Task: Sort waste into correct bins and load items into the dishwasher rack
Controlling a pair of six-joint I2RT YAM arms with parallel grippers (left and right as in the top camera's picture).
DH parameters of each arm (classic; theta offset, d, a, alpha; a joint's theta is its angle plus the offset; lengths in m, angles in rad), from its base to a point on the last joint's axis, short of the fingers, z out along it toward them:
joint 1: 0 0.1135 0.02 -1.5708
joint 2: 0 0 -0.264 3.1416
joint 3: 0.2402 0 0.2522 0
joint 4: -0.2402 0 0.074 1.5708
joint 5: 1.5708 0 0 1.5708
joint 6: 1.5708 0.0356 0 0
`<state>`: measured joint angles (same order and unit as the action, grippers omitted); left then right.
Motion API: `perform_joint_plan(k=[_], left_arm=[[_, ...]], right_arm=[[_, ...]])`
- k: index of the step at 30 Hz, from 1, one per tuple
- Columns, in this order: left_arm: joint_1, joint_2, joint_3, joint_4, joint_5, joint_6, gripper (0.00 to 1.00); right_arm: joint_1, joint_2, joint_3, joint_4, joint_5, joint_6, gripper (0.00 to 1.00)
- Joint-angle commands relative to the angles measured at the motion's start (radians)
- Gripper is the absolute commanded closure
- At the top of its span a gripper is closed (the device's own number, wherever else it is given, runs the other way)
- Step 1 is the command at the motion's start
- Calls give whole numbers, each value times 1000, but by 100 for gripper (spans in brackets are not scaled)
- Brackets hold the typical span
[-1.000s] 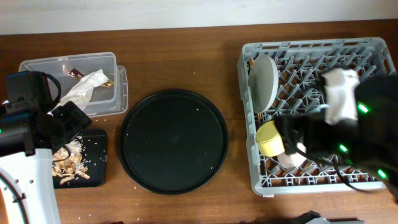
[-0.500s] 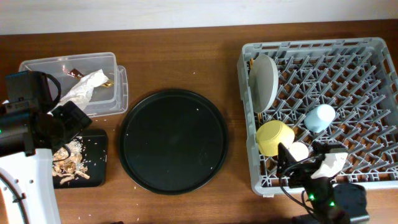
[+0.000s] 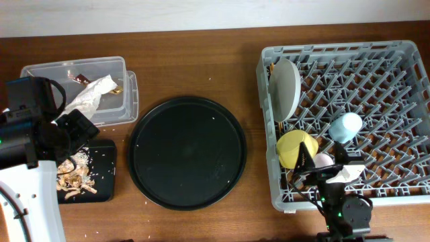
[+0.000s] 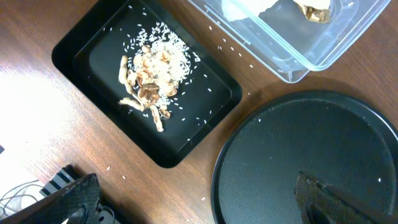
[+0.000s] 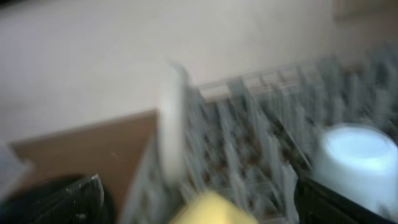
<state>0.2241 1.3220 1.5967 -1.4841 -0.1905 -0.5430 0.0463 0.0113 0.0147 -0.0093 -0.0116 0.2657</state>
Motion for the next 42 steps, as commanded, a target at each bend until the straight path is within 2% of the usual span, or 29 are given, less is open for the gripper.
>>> perform_joint_plan(k=[1,18,21,24,26,28,31,33,35,36,39,41,42], left_arm=[[6,-1,3,-2,4,2,1],[6,-1,3,-2,4,2,1],[6,2,2,-40,2,2,1],[-13,-69,-39,-45,-21,26,1],[-79,-221,-228,133,-13,159,1],[-155,-423,-517,427,88,277,0],[-171,-717,-937,787,193,314,1],[-171,-840,-1135,858,170,314,1],[-171,-879,-1216,877,169,313,1],[-171,-911,-1252,934,169,314,1],[-171,-1032,-1360,1119,174,385,1],[-171,-1114,-1439,1253,244,463,1],[-171,-1176,-1515,1380,278,470,1]], right_arm=[[-90,-8,-9,-73,24,-8,1],[-106,-8,-9,-72,23,-26,1],[-106,-8,-9,-72,23,-26,1],[-106,-8,-9,-72,23,-26,1],[-106,-8,-9,-72,23,-26,1],[-106,-8,-9,-72,23,-26,1],[-106,-8,-9,-72,23,-26,1],[-106,-8,-9,-72,23,-26,1],[-106,-8,-9,-72,23,-26,1],[-106,-8,-9,-72,23,-26,1],[-106,-8,-9,-72,23,-26,1],[-106,-8,-9,-72,23,-26,2],[-106,-8,-9,-72,23,-26,1]])
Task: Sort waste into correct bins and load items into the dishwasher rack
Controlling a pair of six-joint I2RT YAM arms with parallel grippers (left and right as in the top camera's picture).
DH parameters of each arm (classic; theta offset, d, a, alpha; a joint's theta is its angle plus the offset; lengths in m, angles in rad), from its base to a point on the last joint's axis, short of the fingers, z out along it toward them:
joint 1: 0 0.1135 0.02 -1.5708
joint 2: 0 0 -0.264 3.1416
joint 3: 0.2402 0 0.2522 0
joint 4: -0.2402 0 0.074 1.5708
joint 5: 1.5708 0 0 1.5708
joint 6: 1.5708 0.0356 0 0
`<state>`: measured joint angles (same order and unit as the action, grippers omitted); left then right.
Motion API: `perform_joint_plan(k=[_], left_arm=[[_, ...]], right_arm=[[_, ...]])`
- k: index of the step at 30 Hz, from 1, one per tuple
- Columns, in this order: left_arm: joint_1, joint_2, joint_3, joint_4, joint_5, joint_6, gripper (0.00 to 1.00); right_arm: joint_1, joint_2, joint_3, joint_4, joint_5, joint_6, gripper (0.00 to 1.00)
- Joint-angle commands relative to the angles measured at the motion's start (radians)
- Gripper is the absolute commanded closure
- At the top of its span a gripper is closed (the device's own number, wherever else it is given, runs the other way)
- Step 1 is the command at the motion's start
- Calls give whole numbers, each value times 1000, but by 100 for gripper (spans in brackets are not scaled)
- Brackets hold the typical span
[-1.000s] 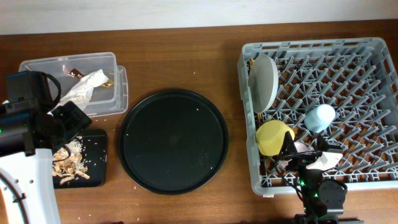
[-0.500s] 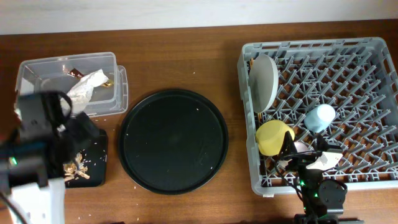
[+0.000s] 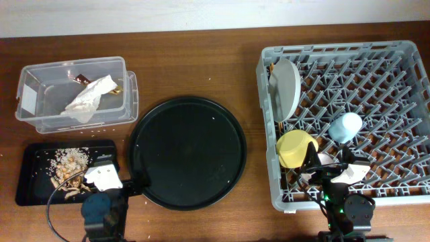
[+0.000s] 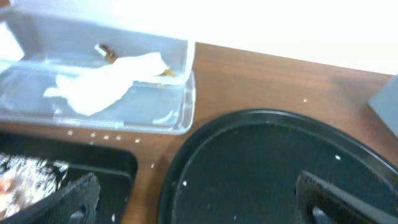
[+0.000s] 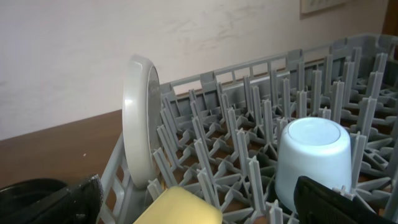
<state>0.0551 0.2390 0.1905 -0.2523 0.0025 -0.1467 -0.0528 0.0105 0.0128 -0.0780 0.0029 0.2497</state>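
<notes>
A clear plastic bin [image 3: 40, 94] at the back left holds a crumpled white tissue [image 3: 87, 97] and a small wrapper. A small black tray [image 3: 27, 195] of rice and food scraps [image 3: 70, 168] lies at the front left. The grey dishwasher rack [image 3: 269, 195] on the right carries an upright grey plate [image 3: 285, 87], a yellow bowl [image 3: 295, 148] and an upturned light blue cup [image 3: 345, 126]. My left gripper [image 4: 199, 205] stands open and empty, low at the round tray's near left edge. My right gripper [image 5: 199, 208] is open and empty above the yellow bowl [image 5: 183, 208].
A large round black tray [image 3: 188, 151] lies bare in the middle of the table, between the bins and the rack. A small pinkish item [image 3: 324, 160] sits in the rack beside the yellow bowl. Both arm bases stand at the table's front edge.
My left arm was up over the food-scrap tray, looking down on it; now it is low at the front edge, facing the clear bin. The right wrist view, blurred before, is sharp.
</notes>
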Motion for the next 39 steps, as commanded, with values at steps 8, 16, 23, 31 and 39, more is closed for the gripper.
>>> perform_joint_plan(k=[8,16,23,31,39], left_arm=[[0,-234,-182,203,109,258,1],[0,-234,-182,170,20,253,1],[0,-234,-182,171,20,253,1],[0,-234,-182,171,20,253,1],[0,-234,-182,171,20,253,1]], right_arm=[[-6,-7,-7,-4,9,-10,1],[-7,-7,-7,-4,9,-10,1],[-7,-7,-7,-4,9,-10,1],[-6,-7,-7,-4,9,-10,1],[-6,-7,-7,-4,9,-10,1]])
